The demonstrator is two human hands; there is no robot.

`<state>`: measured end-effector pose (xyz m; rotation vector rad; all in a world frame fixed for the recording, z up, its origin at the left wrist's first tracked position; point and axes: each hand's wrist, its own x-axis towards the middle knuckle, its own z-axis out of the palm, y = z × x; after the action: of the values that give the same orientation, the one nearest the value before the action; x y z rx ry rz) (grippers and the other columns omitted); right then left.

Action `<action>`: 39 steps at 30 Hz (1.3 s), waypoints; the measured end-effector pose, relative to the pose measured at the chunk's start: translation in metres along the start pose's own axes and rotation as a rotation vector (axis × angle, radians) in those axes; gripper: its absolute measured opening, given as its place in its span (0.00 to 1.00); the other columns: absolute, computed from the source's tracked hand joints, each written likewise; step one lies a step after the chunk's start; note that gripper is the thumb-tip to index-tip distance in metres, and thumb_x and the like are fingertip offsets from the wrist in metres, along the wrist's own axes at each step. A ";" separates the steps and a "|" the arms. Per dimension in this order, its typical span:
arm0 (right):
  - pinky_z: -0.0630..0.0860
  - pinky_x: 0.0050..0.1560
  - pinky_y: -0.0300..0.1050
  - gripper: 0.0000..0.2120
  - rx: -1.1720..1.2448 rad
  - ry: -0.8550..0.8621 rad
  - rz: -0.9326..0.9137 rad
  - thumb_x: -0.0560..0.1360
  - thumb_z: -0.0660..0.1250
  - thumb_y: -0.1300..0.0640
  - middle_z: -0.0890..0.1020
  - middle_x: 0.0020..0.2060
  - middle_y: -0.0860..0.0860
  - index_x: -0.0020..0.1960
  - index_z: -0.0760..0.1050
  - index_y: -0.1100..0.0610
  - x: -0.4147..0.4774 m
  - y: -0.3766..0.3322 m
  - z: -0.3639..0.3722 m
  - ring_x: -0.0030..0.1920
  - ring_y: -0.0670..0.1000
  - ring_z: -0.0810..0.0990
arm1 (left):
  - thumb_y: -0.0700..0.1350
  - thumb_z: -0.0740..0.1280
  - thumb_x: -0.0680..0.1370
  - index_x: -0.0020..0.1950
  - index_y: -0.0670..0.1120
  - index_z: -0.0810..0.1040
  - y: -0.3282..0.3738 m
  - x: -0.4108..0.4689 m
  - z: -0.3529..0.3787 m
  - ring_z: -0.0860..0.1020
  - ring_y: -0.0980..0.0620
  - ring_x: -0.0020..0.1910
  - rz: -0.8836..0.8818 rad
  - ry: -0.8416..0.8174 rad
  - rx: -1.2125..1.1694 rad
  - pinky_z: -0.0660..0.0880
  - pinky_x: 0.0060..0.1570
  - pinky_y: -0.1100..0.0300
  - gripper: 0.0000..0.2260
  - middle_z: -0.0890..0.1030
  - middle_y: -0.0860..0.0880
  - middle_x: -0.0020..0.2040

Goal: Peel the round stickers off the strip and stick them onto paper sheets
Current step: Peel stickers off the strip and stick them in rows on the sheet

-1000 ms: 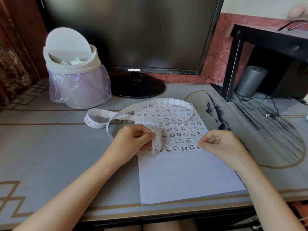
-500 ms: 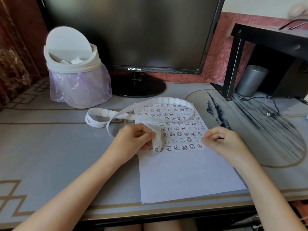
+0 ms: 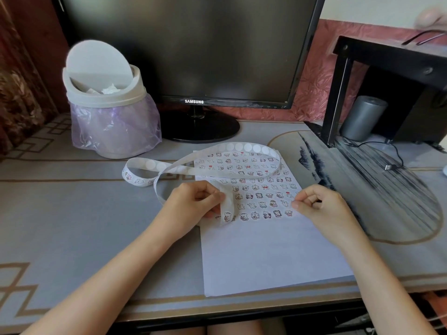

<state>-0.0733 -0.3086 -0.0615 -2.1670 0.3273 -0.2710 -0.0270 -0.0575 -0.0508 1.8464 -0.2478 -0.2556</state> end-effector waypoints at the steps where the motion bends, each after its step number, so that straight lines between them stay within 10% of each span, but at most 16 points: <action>1: 0.66 0.34 0.42 0.05 0.025 -0.008 0.006 0.70 0.73 0.60 0.77 0.34 0.52 0.40 0.77 0.55 -0.001 0.000 -0.001 0.31 0.49 0.71 | 0.42 0.67 0.77 0.39 0.44 0.78 0.000 0.000 0.000 0.79 0.61 0.31 0.001 -0.002 0.000 0.73 0.31 0.71 0.07 0.84 0.46 0.38; 31: 0.68 0.29 0.31 0.05 0.156 -0.130 -0.103 0.74 0.69 0.60 0.82 0.37 0.51 0.41 0.77 0.52 -0.012 -0.042 0.011 0.29 0.44 0.74 | 0.44 0.66 0.78 0.40 0.44 0.79 0.005 -0.004 0.000 0.76 0.59 0.27 0.110 0.102 -0.049 0.74 0.29 0.66 0.07 0.80 0.53 0.30; 39: 0.70 0.37 0.28 0.07 0.356 -0.172 -0.279 0.70 0.74 0.60 0.84 0.41 0.47 0.46 0.78 0.54 -0.030 -0.075 0.057 0.42 0.43 0.80 | 0.42 0.64 0.79 0.43 0.43 0.78 0.009 -0.004 -0.003 0.76 0.55 0.28 0.219 0.090 -0.173 0.71 0.28 0.64 0.07 0.79 0.51 0.29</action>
<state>-0.0743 -0.2135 -0.0346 -1.8626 -0.1165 -0.2731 -0.0306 -0.0560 -0.0413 1.6397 -0.3515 -0.0406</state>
